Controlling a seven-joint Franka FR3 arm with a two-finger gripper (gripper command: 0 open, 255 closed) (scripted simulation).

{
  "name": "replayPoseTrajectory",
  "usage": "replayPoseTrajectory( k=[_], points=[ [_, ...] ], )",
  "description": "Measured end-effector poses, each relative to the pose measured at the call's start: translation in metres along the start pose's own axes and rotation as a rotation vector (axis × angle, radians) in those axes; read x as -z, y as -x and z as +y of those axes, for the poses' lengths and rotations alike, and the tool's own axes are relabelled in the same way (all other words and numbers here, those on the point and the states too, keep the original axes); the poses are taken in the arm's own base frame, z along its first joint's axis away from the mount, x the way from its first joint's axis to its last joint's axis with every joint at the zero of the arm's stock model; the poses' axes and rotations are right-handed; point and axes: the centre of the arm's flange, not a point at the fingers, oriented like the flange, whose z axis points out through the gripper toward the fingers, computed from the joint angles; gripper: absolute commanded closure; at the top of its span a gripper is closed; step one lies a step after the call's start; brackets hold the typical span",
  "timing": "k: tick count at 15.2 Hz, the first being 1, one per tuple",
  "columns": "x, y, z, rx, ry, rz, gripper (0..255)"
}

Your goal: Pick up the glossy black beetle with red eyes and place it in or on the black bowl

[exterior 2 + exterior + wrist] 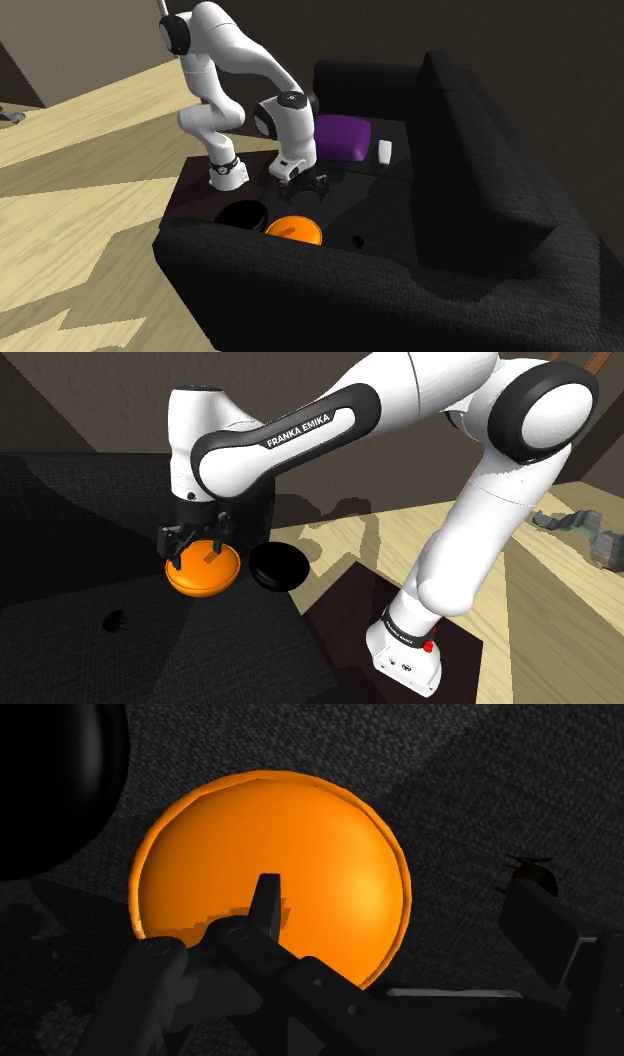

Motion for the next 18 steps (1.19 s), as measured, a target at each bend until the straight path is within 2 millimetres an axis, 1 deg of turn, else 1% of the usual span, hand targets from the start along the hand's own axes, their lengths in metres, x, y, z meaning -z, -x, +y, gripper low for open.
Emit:
replayPoseTrajectory(
  k=[3,7,8,12,14,15,18],
  points=[
    [-0.017,-0.010,-0.032,0.002,0.006,0.003,0],
    [-0.046,-0.034,-0.072,0.003,0.013,0.008,0],
    [-0.053,-0.035,-0.084,0.004,0.015,0.009,0],
    [-0.079,-0.051,-0.126,0.005,0.022,0.013,0],
    [-0.094,-0.062,-0.143,0.007,0.026,0.016,0],
    [-0.096,-0.066,-0.151,0.006,0.027,0.016,0],
    [-0.113,-0.067,-0.157,0.006,0.029,0.017,0]
  ],
)
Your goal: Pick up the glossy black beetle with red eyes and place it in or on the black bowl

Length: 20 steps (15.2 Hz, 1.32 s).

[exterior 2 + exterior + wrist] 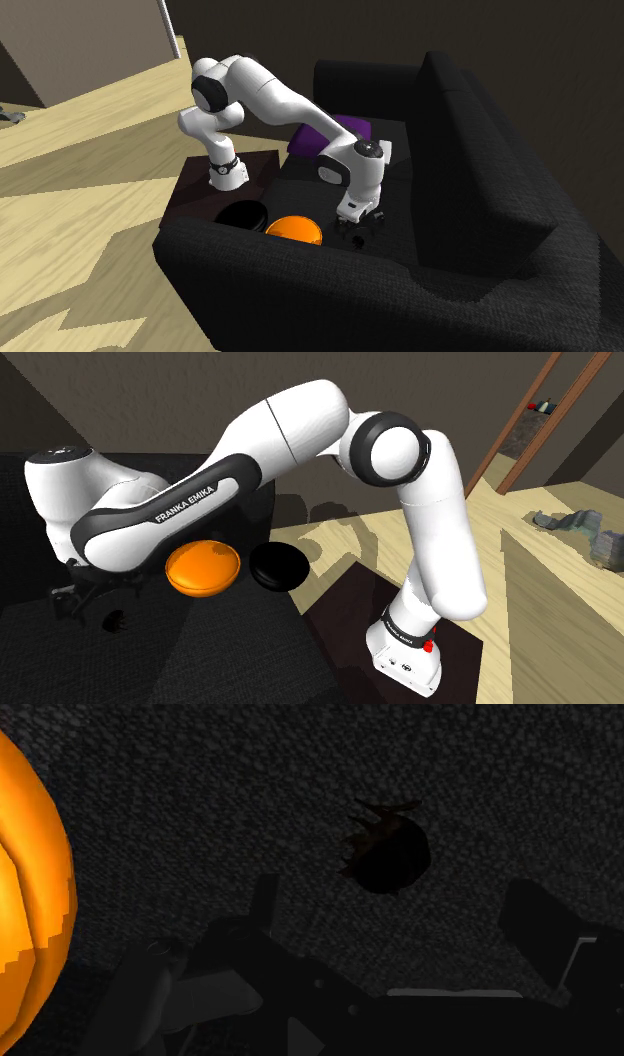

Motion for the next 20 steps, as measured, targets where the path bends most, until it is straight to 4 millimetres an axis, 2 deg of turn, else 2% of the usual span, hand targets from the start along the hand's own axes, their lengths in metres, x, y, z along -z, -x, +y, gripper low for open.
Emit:
replayPoseTrajectory(
  k=[5,11,12,20],
  points=[
    [-0.026,0.000,0.000,0.000,0.001,0.000,0],
    [-0.030,0.000,-0.001,0.000,0.000,0.001,0],
    [-0.030,0.000,-0.001,0.000,0.000,0.001,255],
    [-0.030,0.000,-0.001,0.000,0.000,0.001,255]
  ],
)
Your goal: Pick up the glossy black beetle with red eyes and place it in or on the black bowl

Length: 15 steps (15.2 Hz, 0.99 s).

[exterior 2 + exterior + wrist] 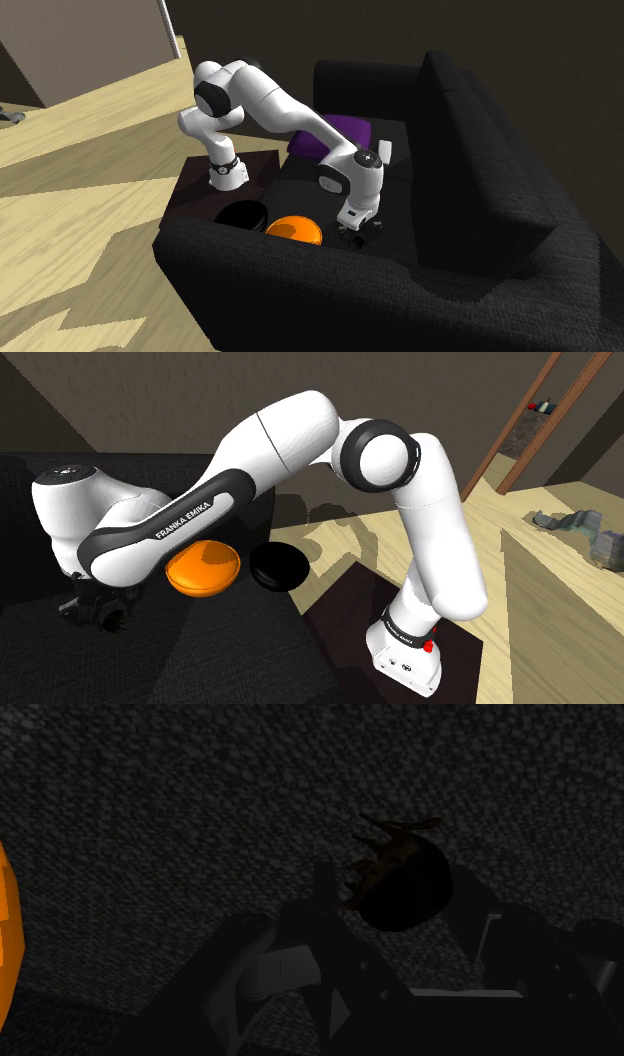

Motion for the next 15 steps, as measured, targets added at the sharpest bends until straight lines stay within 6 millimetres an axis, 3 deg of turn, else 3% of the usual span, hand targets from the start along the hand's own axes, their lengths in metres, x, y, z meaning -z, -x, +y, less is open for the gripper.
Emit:
replayPoseTrajectory(
  k=[4,15],
  points=[
    [0.006,0.001,0.000,0.000,0.000,0.000,255],
    [0.063,0.001,-0.003,0.000,0.000,0.000,255]
  ],
)
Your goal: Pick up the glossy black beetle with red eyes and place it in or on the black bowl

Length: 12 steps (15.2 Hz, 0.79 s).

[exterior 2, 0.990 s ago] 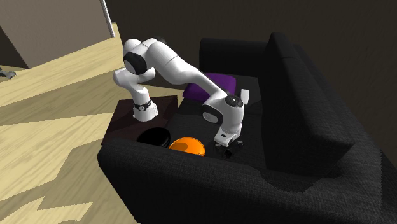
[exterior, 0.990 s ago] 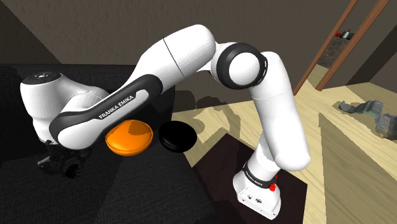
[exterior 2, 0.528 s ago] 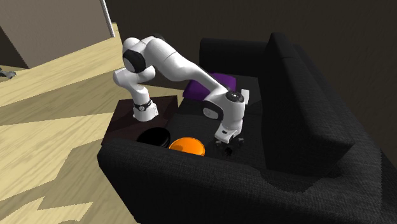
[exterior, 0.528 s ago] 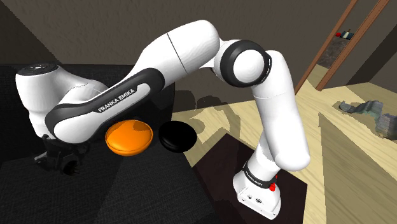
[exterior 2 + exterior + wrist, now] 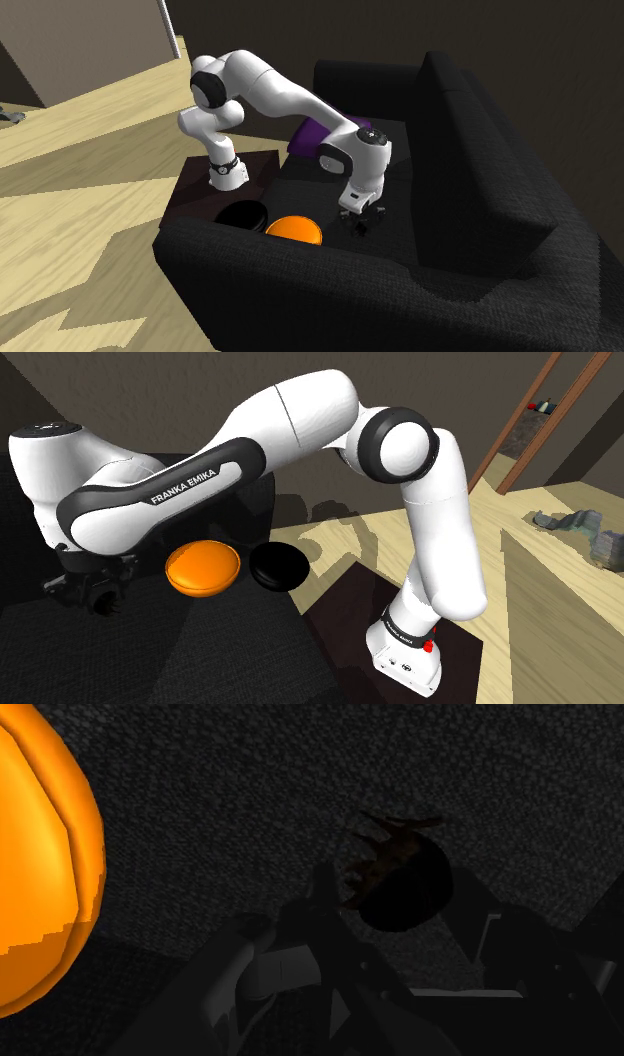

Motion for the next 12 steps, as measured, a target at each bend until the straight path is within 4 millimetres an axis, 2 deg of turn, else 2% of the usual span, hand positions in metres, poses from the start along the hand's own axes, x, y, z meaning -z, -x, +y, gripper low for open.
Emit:
replayPoseTrajectory(
  k=[12],
  points=[
    [0.062,0.001,-0.003,0.000,0.000,0.000,255]
  ],
)
